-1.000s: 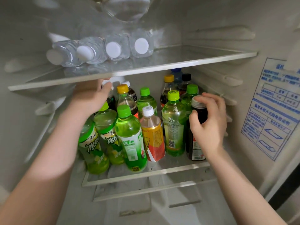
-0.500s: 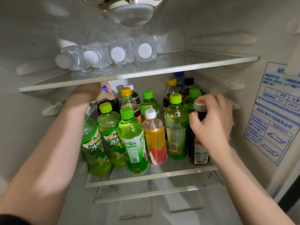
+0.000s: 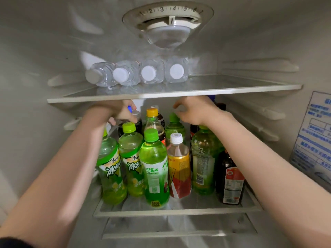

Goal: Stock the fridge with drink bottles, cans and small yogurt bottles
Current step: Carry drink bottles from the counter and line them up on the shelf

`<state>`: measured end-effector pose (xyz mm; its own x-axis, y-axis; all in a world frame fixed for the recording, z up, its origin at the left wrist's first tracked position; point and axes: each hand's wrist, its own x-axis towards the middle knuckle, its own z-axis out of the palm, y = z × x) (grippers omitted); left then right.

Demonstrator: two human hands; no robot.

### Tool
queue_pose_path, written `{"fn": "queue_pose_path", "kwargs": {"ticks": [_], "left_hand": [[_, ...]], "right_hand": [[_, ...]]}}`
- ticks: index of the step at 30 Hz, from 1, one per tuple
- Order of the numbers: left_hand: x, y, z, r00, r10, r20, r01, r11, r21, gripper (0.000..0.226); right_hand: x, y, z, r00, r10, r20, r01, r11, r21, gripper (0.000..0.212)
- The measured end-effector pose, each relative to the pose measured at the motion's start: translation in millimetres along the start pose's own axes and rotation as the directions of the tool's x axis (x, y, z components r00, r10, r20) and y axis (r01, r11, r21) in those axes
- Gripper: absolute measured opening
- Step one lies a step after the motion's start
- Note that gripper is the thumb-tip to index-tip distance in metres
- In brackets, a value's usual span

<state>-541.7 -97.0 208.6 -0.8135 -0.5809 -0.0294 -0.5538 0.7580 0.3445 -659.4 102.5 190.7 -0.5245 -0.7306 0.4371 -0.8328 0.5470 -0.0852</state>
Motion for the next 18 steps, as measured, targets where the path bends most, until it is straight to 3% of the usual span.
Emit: {"fn": "queue_pose_path", "kwargs": {"ticks": [4, 10, 13, 15, 18], "left_hand": [[-1.1, 3.4, 3.2, 0.999, -0.016, 0.04, 0.014, 0.999, 0.035, 0.054], [-2.3, 0.3, 0.1, 0.996, -0.02, 0.086, 0.016, 0.999, 0.049, 0.069], [-1.7, -12.4, 0.1, 0.997, -0.075, 0.01, 0.074, 0.997, 0.01, 0.036], [-2.0, -21.1, -0.5, 0.993, -0.113, 0.017, 0.112, 0.993, 0.033, 0.03], [-7.2, -30.2, -2.1, 0.99, -0.136, -0.02, 0.137, 0.988, 0.069, 0.043]], "right_hand": [[37.7, -5.2, 9.8, 0.977, -0.053, 0.208, 0.043, 0.998, 0.053, 0.036], [80.4, -26.1, 25.1, 0.937, -0.126, 0.327, 0.101, 0.991, 0.091, 0.035], [92.8, -33.3, 35.3, 0.9, -0.154, 0.408, 0.113, 0.986, 0.123, 0.026], [98.8, -37.0, 40.2, 0.879, -0.164, 0.449, 0.127, 0.986, 0.111, 0.042], [102.1, -42.6, 43.9, 0.858, -0.185, 0.479, 0.158, 0.983, 0.097, 0.051]]}}
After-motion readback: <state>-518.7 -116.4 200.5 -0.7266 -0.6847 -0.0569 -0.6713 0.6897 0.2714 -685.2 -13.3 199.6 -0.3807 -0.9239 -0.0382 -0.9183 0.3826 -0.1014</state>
